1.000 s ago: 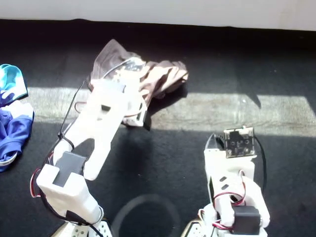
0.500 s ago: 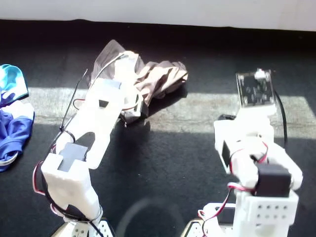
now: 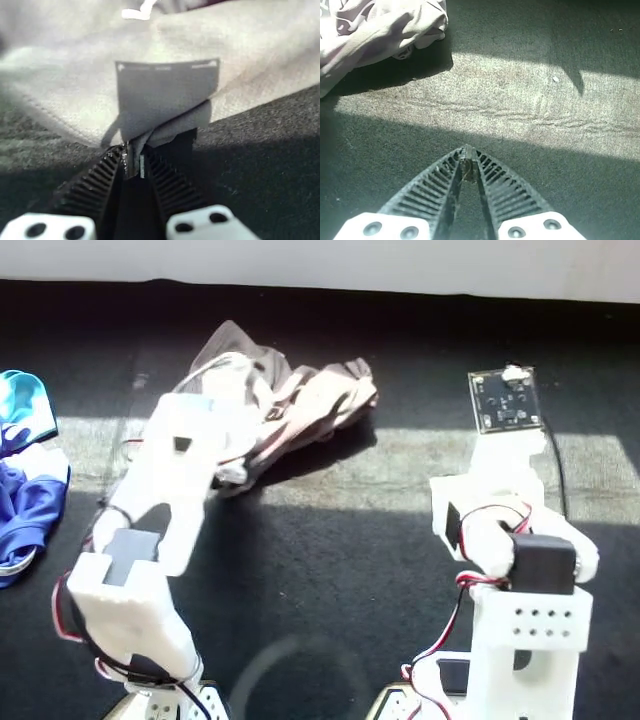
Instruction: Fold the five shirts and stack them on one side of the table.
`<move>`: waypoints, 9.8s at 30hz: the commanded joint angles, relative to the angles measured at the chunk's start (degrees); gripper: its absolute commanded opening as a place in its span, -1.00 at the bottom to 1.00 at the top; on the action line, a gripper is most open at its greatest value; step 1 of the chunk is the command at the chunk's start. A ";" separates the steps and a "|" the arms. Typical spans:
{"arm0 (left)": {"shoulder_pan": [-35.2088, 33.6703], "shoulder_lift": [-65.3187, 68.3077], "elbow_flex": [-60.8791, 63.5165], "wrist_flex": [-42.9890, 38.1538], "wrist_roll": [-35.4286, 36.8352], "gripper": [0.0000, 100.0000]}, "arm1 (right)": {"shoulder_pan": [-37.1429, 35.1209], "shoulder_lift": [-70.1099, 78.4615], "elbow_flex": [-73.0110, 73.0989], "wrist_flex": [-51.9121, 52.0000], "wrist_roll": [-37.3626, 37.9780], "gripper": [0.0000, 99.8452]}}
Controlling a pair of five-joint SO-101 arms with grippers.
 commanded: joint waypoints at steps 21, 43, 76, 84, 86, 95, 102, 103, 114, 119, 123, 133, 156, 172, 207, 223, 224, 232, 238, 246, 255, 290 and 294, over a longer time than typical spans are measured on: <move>-45.05 -41.36 0.84 17.49 -25.58 -0.98 | -14.55 28.53 -9.01 -15.43 -5.80 -0.53; -48.66 -41.54 10.77 17.41 -28.40 -0.98 | -27.03 76.00 -51.21 -9.36 -14.51 -0.69; -19.74 -41.63 -9.98 17.85 -11.25 -0.98 | -1.27 62.64 -99.21 22.37 -3.96 -0.99; -17.54 -41.63 -30.11 23.38 -10.55 -0.98 | 2.86 47.52 -99.12 22.37 -3.96 -0.99; -17.54 -41.63 -33.10 24.79 -10.55 -0.98 | 2.77 46.37 -97.36 22.37 -3.96 -0.99; -17.45 -41.01 -27.21 24.79 -10.81 -0.98 | 0.92 46.46 -71.78 22.29 -3.96 -0.99; -17.01 -41.01 4.70 19.78 -11.69 -0.98 | -7.78 46.20 -37.76 16.22 -3.96 -0.99; -17.19 -41.01 9.89 17.67 -13.36 -0.98 | -8.66 46.02 -32.48 13.58 -3.96 -0.99; -17.36 -41.54 33.98 8.44 -22.24 -0.98 | -16.66 35.38 -0.75 0.04 -3.78 -0.99; -17.36 -41.54 33.98 8.35 -22.24 -0.98 | -16.66 23.16 4.97 0.04 2.55 -0.85; -17.36 -41.54 33.89 8.09 -22.24 -0.98 | -16.57 21.14 6.73 -0.40 2.73 -0.46; -17.36 -41.54 33.80 8.09 -22.24 -0.98 | -16.57 25.63 4.00 -9.54 2.73 -0.54; -17.19 -41.54 33.80 8.09 -22.24 -0.98 | -10.33 46.73 -13.93 -4.62 5.54 -0.54; -17.27 -41.54 33.71 8.09 -22.24 -0.98 | -10.33 55.78 -15.60 -6.73 9.23 -0.55; -17.10 -41.54 33.71 8.00 -22.24 -0.98 | -10.24 43.91 -18.86 9.27 9.41 -0.99; -17.19 -41.54 33.71 8.09 -22.24 -0.98 | -6.11 41.10 -11.38 0.75 9.23 -0.72; -17.19 -41.54 33.71 8.09 -22.24 -0.98 | -6.11 41.01 -10.51 0.57 9.32 -0.72; -17.01 -41.54 33.71 8.09 -22.24 -0.98 | -8.13 41.10 -7.08 -0.92 9.32 -0.72; -17.01 -41.54 33.71 8.00 -22.24 -0.98 | -8.13 41.19 -6.99 -3.82 9.23 -0.72; -17.01 -41.54 33.71 8.00 -22.24 -0.98 | -8.13 41.19 -2.07 -5.05 9.32 -0.72; -17.01 -41.54 33.71 8.00 -22.24 -0.98 | -8.57 40.92 0.57 -6.90 9.93 -0.95; -17.01 -41.54 33.71 8.00 -22.24 -0.98 | -17.54 27.65 24.04 -15.08 13.45 -0.61; -17.01 -41.54 33.71 8.00 -22.24 -0.98 | -17.54 27.74 24.04 -15.16 13.71 -0.68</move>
